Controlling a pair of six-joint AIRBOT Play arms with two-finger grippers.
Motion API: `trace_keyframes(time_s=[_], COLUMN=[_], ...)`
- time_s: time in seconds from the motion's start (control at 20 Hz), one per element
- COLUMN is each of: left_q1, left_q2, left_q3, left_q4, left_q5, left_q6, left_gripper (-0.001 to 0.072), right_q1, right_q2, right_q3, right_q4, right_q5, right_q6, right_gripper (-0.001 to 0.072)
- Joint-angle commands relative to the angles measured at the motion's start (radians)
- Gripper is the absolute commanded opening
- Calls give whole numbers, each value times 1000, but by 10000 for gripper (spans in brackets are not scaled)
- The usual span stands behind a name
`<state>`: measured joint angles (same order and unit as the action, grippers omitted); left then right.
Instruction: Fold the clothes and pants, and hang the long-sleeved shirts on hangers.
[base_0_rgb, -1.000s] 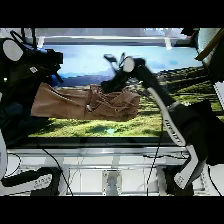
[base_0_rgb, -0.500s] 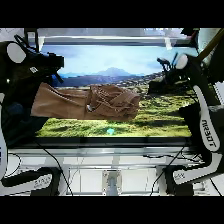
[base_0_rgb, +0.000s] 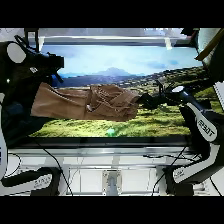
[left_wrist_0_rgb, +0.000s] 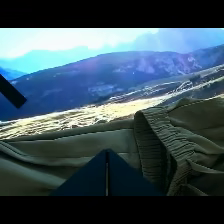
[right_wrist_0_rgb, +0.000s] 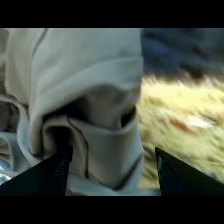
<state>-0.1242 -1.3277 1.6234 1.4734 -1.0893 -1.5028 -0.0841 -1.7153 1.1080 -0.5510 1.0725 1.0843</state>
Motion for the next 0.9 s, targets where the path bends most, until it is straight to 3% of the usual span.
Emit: trace_keyframes(time_s=[0.0, 0.35, 0.55, 0.7, 0.85], left_q1=[0, 0, 0, -1, -2], left_q2=[0, 0, 0, 0, -6], left_q3=[0, 0, 0, -8, -56], left_q4=[0, -1, 0, -18, -113], left_q5=[-18, -22, -35, -41, -41], left_q6=[0, -1, 0, -1, 0], left_gripper=[12, 11, 12, 12, 12], right_q1=[-2, 113, 142, 89, -10], right_q2=[-47, -49, -48, -13, 80], right_q3=[-18, -18, -17, -18, -18], right_q4=[142, 125, 145, 127, 6], right_q5=[-40, -18, 1, 144, 294], right_q6=[-99, -100, -99, -99, -42], right_gripper=[591, 536, 43, 30, 30])
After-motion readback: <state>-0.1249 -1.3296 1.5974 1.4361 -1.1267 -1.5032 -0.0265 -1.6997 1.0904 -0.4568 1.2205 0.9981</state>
